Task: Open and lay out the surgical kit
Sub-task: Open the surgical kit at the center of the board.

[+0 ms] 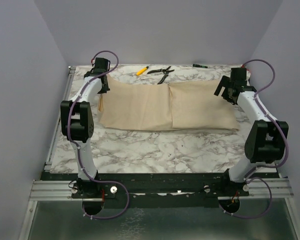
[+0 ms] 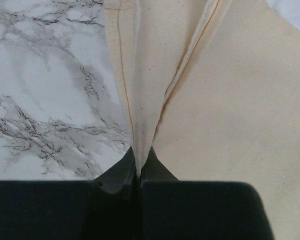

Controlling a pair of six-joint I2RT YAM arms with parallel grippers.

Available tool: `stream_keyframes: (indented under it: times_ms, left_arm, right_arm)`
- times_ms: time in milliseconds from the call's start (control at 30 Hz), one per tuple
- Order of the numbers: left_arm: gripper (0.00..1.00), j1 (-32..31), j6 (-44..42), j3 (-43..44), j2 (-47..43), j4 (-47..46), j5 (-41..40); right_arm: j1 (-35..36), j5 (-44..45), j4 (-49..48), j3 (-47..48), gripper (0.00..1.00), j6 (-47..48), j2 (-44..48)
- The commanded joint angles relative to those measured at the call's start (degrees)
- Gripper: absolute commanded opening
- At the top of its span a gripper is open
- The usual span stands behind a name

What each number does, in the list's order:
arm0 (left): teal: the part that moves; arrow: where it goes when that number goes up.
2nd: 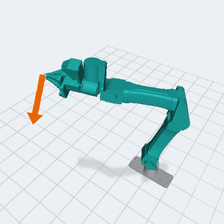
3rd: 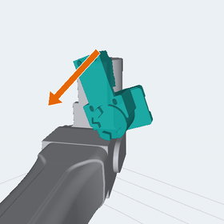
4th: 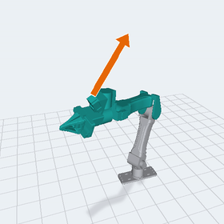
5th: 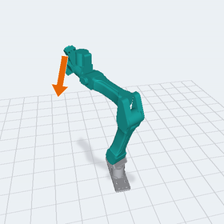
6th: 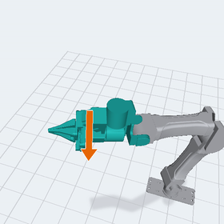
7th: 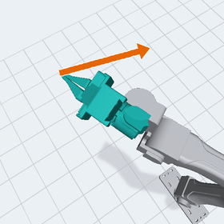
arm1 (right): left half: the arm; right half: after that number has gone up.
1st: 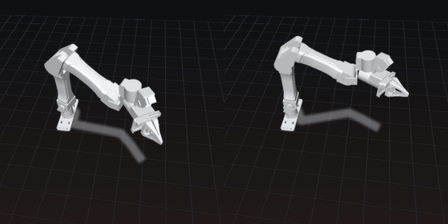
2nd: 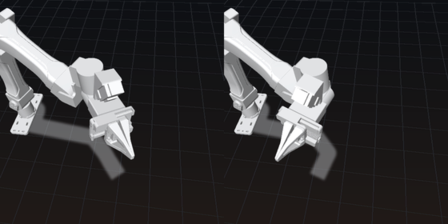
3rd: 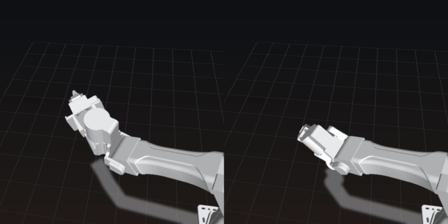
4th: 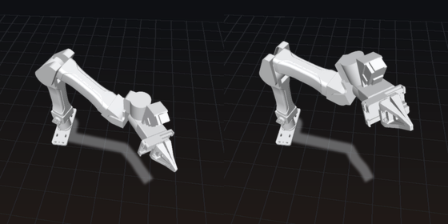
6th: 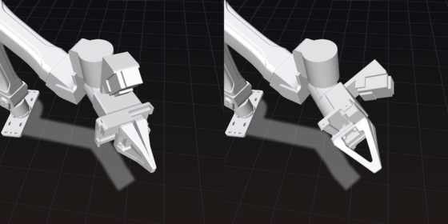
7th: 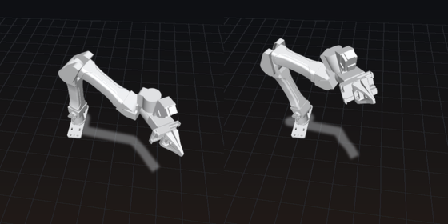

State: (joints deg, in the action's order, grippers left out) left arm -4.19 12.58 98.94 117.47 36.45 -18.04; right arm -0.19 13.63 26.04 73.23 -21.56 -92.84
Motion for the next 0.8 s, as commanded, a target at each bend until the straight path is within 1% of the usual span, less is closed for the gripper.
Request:
stream_keyframes:
  times_ms: [0, 133, 233, 433, 533, 600, 767]
  left_arm:
    - [0.00, 0.23, -0.82, 2.03, 1.03, 0.82, 0.09]
    - [0.00, 0.30, -1.61, 1.45, 1.73, 0.95, 1.25]
    - [0.00, 0.39, -1.51, 2.54, 2.37, 1.20, 2.03]
    - [0.00, 0.48, -1.02, 5.28, 3.47, 1.67, 2.14]
    - [0.00, 0.79, -0.70, 5.76, 3.83, 1.70, 0.53]
    - [0.00, 1.13, -0.40, 6.07, 4.19, 1.72, -1.32]
    - [0.00, 2.60, -0.54, 7.13, 5.13, 1.86, -4.05]
  right_arm:
    - [-5.05, 0.56, 0.18, 3.97, 1.00, 4.63, -7.34]
    - [-8.63, -4.07, 0.01, 4.29, 1.00, 6.82, -11.27]
    - [-9.06, -6.87, 0.15, 4.20, 1.00, 9.03, -12.38]
    - [-9.10, -20.90, 0.89, 4.56, 1.00, 10.44, -13.32]
    - [-8.84, -27.55, -1.86, 2.14, 0.98, 10.05, -12.57]
    - [-7.52, -29.04, -3.37, 0.54, 0.97, 9.28, -12.13]
    - [-2.42, -27.44, -5.02, -0.97, 0.95, 6.43, -12.77]
